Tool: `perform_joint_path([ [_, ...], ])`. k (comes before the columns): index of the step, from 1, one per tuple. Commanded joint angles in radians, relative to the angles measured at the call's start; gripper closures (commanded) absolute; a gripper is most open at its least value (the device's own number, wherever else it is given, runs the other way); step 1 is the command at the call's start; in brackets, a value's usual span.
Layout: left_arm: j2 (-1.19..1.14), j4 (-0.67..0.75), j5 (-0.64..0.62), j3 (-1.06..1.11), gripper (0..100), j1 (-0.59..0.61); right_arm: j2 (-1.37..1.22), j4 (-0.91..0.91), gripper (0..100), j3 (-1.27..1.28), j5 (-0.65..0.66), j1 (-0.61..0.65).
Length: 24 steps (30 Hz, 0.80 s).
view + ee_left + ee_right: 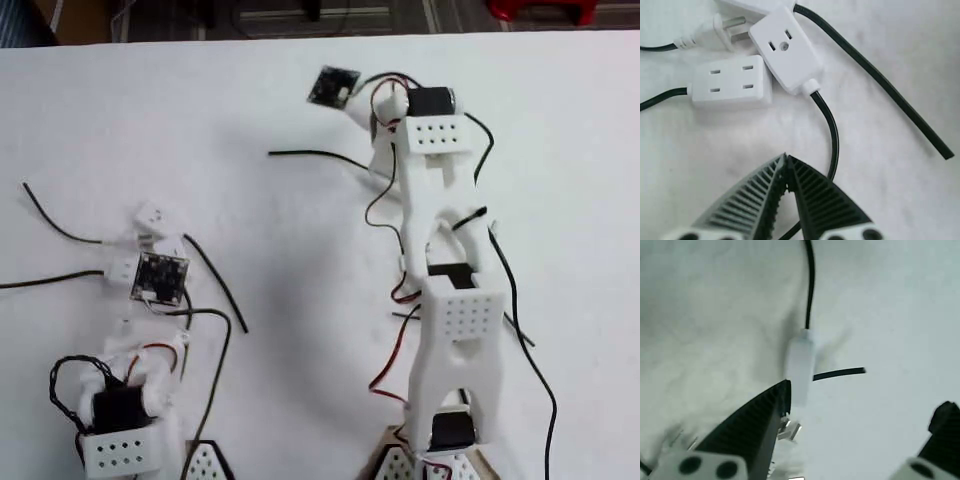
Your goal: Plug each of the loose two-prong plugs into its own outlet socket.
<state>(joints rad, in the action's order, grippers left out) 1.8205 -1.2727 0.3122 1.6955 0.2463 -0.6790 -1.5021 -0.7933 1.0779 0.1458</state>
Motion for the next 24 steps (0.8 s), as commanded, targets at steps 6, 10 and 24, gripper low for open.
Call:
perform_joint_path([
  [6,-0.005,-0.005,-0.002,-0.002,98,-0.008,-0.150,0.045,57.6,-0.057,0.005,-0.002],
  [10,-0.005,-0.005,-0.002,-0.002,98,-0.008,-0.208,0.099,57.6,-0.057,0.005,-0.005],
  [24,-0.005,-0.005,-0.002,-0.002,98,-0.008,-0.217,-0.050,89.1,-0.374,-0.170,0.073],
])
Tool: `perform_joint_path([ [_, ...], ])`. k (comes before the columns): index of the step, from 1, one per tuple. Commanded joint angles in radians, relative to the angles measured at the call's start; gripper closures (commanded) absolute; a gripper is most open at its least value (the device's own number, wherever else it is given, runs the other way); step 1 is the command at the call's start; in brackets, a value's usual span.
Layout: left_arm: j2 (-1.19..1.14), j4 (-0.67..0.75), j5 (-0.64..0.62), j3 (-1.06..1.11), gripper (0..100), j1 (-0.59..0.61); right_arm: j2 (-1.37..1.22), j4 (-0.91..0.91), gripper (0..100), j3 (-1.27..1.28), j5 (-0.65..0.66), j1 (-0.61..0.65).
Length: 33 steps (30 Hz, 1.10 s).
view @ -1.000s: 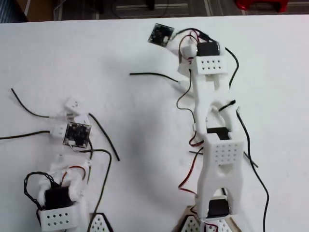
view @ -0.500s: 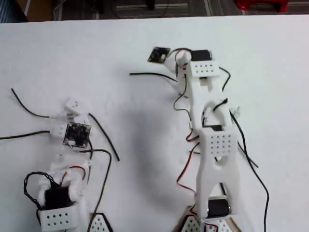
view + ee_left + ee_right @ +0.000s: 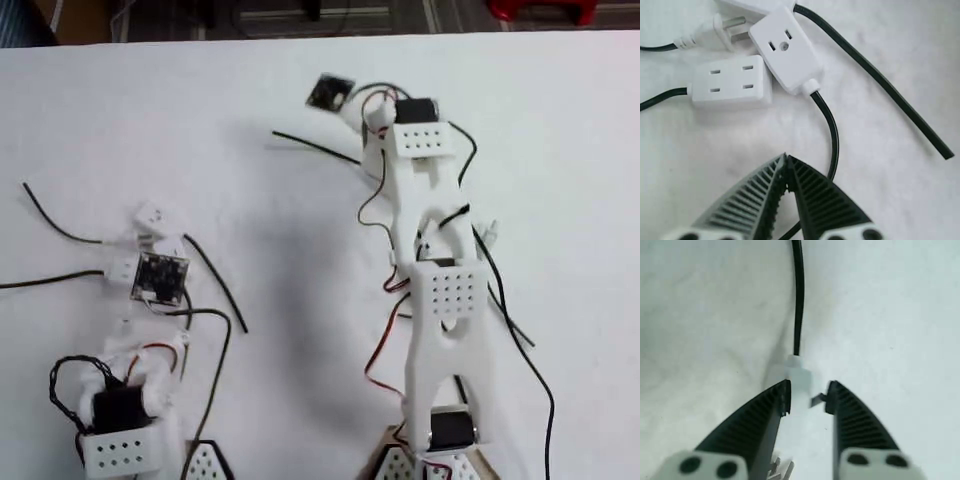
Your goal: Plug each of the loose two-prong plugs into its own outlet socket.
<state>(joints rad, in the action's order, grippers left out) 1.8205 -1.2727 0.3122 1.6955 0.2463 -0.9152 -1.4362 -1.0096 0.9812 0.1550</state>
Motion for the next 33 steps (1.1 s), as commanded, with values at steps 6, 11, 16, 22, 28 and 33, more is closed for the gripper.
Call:
perform_joint_path([
  [6,-0.005,-0.005,-0.002,-0.002,98,-0.008,0.012,-0.277,96.7,-0.321,-0.078,0.196],
  [11,-0.005,-0.005,-0.002,-0.002,98,-0.008,-0.002,-0.272,85.9,-0.315,-0.081,0.165],
  [16,-0.005,-0.005,-0.002,-0.002,98,-0.008,-0.061,-0.282,67.9,-0.252,-0.083,0.096],
  [22,-0.005,-0.005,-0.002,-0.002,98,-0.008,-0.160,-0.277,64.0,-0.215,-0.078,0.056],
  [28,-0.005,-0.005,-0.002,-0.002,98,-0.008,-0.234,-0.259,64.0,-0.215,-0.077,0.053],
  [33,-0.005,-0.005,-0.002,-0.002,98,-0.008,-0.240,-0.277,64.0,-0.209,-0.077,0.041],
])
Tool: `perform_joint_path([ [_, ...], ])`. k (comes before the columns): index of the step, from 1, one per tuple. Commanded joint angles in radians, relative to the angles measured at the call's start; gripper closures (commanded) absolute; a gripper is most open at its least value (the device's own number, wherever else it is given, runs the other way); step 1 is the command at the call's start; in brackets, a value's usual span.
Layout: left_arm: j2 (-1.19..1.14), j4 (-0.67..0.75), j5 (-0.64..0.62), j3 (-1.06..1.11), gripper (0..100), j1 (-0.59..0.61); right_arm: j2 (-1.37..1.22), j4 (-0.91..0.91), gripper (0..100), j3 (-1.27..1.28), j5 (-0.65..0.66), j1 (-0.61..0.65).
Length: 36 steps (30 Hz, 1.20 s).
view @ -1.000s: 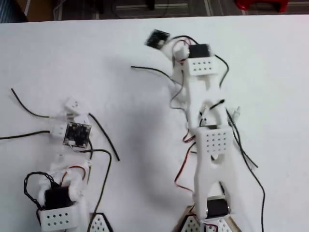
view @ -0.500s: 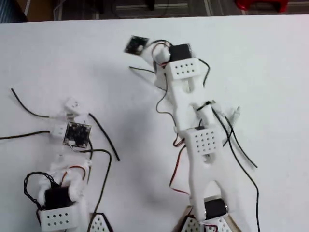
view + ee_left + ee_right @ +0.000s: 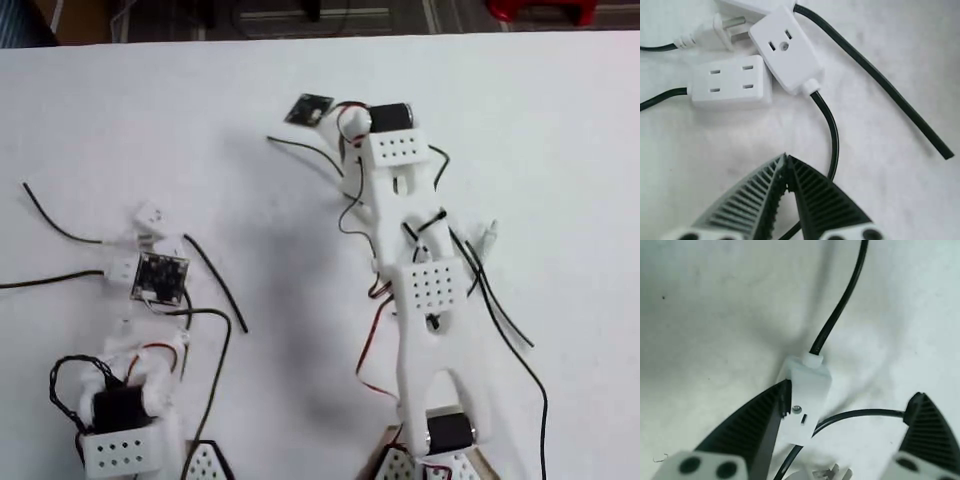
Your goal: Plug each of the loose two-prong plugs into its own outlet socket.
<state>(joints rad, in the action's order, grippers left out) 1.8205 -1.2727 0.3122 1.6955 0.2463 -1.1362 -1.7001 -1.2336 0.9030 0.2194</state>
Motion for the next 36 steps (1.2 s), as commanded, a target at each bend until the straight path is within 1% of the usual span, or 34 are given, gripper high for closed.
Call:
perform_joint_path([
  [1,-0.005,-0.005,-0.002,-0.002,98,-0.008,-0.019,-0.021,64.0,0.023,0.000,-0.021],
  [5,-0.005,-0.005,-0.002,-0.002,98,-0.008,-0.015,-0.021,64.0,0.077,0.000,-0.004],
  [9,-0.005,-0.005,-0.002,-0.002,98,-0.008,-0.013,-0.019,64.0,0.164,0.002,0.065],
  [14,-0.005,-0.005,-0.002,-0.002,98,-0.008,0.030,-0.021,64.0,0.199,0.002,0.133],
  [18,-0.005,-0.005,-0.002,-0.002,98,-0.008,0.082,-0.021,64.0,0.304,0.002,0.217],
  [25,-0.005,-0.005,-0.002,-0.002,98,-0.008,0.220,-0.021,64.0,0.482,-0.003,0.338],
  [36,-0.005,-0.005,-0.002,-0.002,98,-0.008,0.538,-0.021,64.0,0.694,-0.005,0.429],
])
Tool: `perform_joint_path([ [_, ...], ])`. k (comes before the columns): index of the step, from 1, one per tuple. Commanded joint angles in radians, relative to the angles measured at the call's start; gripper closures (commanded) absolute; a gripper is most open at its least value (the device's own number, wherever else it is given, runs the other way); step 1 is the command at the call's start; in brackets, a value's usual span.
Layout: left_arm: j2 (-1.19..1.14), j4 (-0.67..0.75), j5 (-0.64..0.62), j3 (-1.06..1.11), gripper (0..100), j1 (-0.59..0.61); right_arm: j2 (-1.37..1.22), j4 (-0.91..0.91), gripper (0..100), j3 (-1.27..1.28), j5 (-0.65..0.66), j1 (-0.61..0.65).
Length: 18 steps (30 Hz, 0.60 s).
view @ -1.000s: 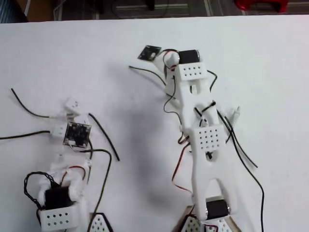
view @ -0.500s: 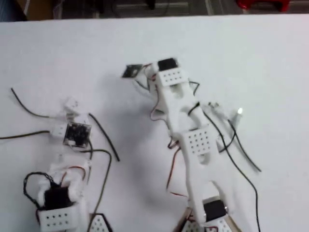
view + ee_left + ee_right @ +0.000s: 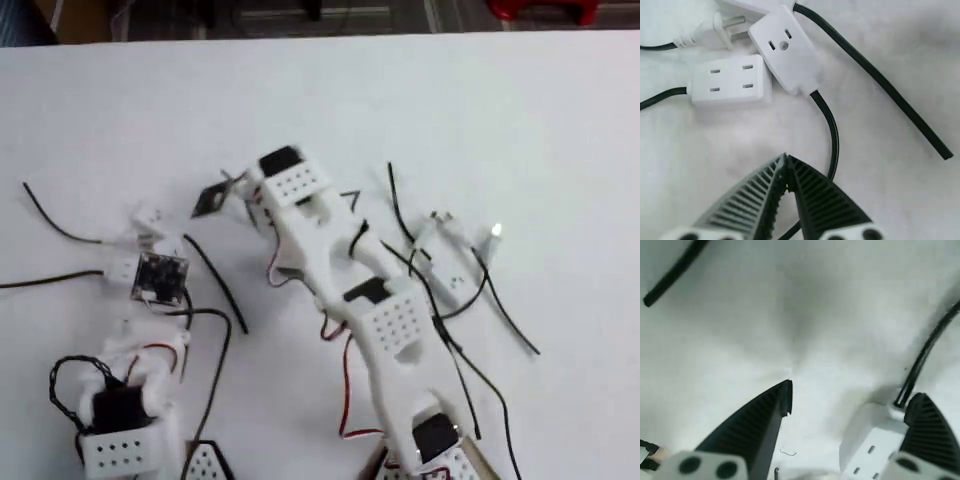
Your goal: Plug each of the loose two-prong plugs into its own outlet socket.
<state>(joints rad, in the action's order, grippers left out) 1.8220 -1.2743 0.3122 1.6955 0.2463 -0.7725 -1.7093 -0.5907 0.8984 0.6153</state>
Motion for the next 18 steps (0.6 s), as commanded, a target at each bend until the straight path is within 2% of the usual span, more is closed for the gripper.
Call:
perform_joint_path([
  [1,-0.007,-0.003,-0.002,-0.002,98,-0.008,0.205,-0.012,64.0,0.069,0.002,0.036],
  [7,-0.007,-0.003,-0.002,-0.002,98,-0.008,0.275,-0.010,64.0,0.094,0.006,-0.030],
  [18,-0.007,-0.003,-0.002,-0.002,98,-0.008,0.128,0.067,64.0,0.092,0.008,-0.186],
])
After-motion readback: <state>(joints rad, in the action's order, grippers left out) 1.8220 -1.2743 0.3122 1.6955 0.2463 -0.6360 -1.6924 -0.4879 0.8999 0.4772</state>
